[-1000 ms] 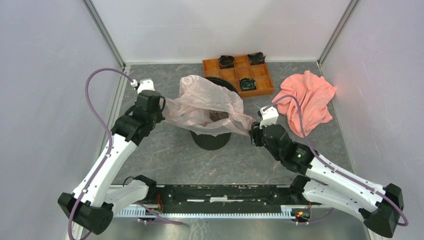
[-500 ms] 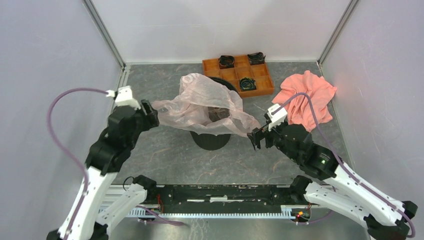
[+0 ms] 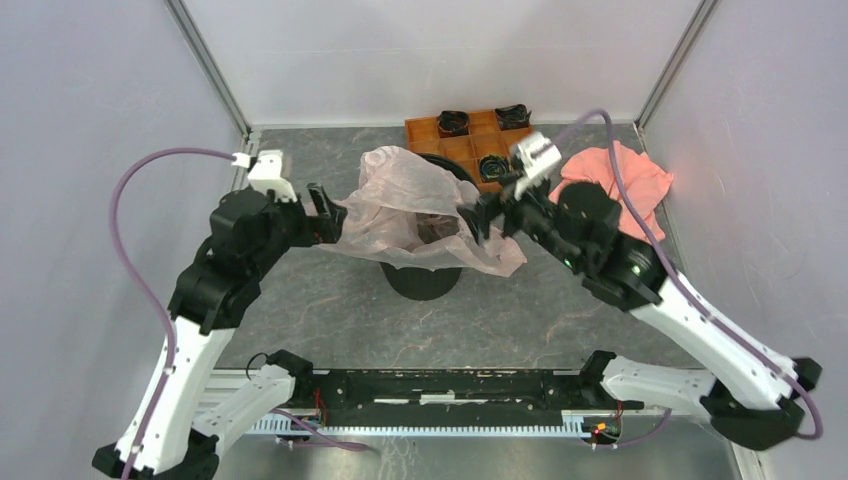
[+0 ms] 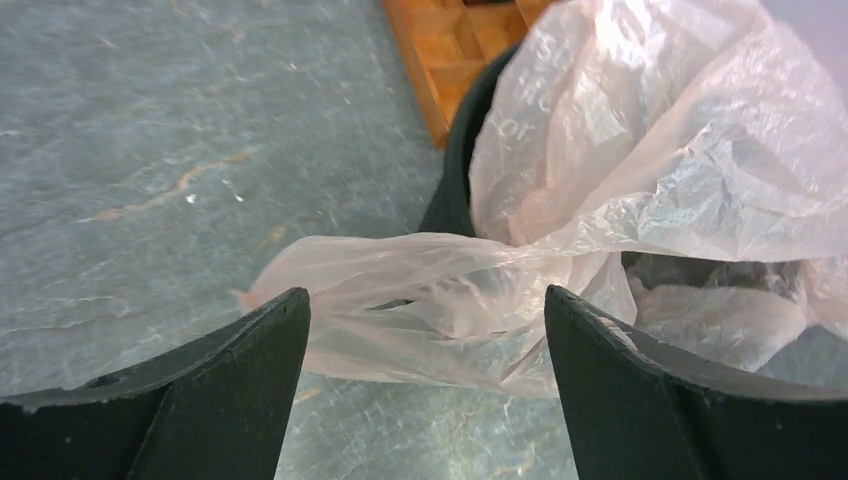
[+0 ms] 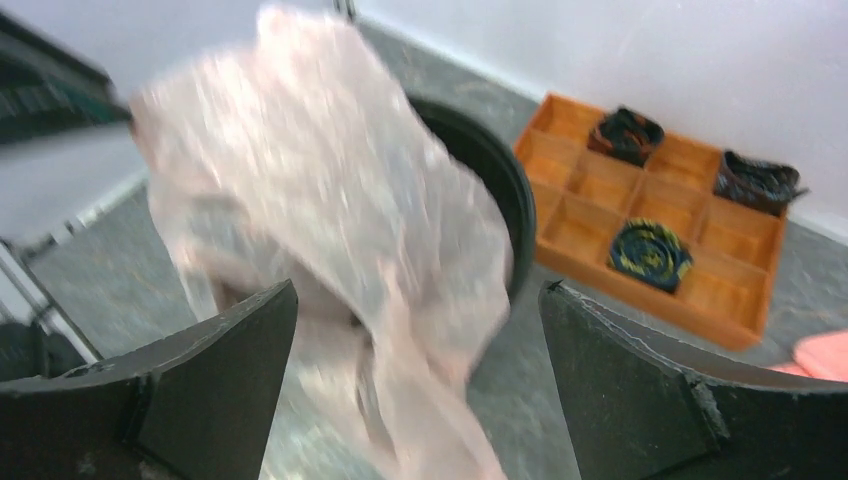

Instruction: Put the trash bags into the trash bin

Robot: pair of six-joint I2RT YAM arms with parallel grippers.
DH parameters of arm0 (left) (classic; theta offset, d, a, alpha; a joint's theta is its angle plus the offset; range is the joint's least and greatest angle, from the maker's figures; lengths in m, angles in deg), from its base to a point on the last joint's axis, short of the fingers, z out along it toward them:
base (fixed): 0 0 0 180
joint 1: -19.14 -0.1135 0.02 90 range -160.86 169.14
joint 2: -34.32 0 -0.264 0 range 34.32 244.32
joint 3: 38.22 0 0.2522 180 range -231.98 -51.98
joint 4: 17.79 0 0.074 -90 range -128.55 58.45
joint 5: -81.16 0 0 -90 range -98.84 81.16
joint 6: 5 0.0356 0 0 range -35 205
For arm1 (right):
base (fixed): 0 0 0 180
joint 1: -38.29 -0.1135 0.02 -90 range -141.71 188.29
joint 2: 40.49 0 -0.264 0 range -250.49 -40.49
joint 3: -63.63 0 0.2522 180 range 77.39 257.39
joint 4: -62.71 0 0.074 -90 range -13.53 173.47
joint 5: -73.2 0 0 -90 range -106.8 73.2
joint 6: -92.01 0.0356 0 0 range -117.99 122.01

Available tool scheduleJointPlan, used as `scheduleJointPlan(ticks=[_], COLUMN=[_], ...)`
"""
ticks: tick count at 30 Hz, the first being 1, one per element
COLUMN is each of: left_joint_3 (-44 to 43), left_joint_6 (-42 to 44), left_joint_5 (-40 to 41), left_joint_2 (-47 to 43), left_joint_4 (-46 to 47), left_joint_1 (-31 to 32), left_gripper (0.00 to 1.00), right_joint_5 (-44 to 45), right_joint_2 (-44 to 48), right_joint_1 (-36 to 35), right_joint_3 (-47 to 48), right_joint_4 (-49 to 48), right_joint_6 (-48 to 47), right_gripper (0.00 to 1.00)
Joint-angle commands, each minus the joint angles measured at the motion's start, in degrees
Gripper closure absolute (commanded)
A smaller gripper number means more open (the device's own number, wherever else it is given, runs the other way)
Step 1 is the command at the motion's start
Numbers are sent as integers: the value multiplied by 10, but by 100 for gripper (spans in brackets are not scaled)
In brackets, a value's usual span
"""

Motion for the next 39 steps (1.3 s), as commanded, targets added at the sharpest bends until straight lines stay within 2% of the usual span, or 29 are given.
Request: scheduleJointPlan(ticks=[1,7,12,15,17,20,24,27,31,35,39], left_joint_3=[-3,18,37,38,39,45,49,52,59,74,70], left_joint_6=[34,42,45,50,54,53,54,60,50,29,23], left_joint_5=[-70,-54,-70,-75,-74,-80,-102,-100,-103,-123,-123], left_joint_2=[16,22,22,26,24,17,14,13,10,5,8], left_joint_4=[33,27,37,39,40,47,51,56,71,96,93], left_joint_1=[-2,-2,-2,-2,-2,-2,-2,-3,-2,-3,-2], left_gripper=[7,16,21,25,27,32,41,53,62,68,68], right_joint_5=[20,-2,-62,-81,-106,-137,-150,-153,-153,-145,-130], right_joint_2=[-113,-268,-375,-441,-470,-468,-409,-364,-350,-384,-439], right_joint_1=[3,15,25,30,30,30,30,29,28,28,30], right_joint_3=[136,289,363,417,446,420,296,229,175,175,208], right_joint_4=[-43,-66,-114,-90,-63,-47,-60,-66,-73,-70,-63], right_joint_6=[69,95,110,122,127,137,152,157,160,137,111], right_gripper=[2,3,20,28,39,52,60,65,65,64,58])
